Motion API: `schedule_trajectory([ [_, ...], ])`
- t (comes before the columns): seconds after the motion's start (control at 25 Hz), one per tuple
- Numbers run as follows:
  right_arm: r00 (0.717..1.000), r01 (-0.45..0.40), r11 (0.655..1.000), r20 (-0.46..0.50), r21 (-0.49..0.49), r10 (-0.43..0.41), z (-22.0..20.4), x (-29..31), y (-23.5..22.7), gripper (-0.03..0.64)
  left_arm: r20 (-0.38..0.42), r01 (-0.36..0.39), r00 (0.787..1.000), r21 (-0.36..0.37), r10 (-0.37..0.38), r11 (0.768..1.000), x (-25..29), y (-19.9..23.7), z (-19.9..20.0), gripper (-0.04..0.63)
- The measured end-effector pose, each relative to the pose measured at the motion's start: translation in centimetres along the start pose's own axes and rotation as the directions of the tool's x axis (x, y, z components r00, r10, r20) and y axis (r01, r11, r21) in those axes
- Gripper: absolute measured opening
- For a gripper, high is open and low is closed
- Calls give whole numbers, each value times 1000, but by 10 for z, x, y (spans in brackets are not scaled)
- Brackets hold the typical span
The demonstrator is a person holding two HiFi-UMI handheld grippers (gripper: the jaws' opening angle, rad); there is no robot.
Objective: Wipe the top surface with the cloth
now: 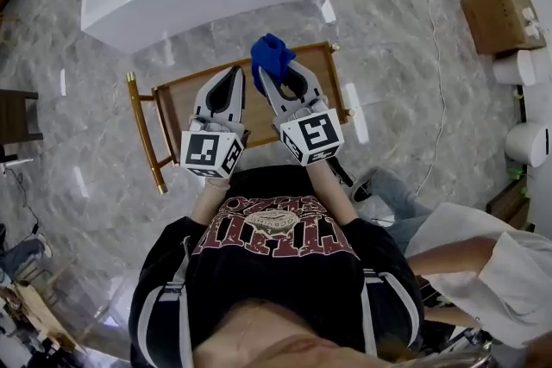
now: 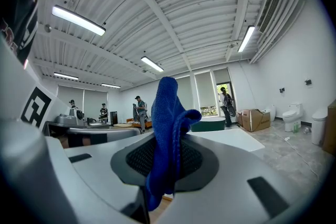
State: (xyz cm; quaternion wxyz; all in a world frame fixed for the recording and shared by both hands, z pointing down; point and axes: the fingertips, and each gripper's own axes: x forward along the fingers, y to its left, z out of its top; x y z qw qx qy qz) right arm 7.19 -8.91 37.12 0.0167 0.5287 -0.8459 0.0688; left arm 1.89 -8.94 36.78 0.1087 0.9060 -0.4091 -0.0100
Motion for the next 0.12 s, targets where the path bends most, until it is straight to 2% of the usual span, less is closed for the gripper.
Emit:
schedule_trajectory([
  [0.12,1000,0,1000,0,0,0,-1,-1,0,86,3,0,1000,-2,0,1000,0,0,0,46],
])
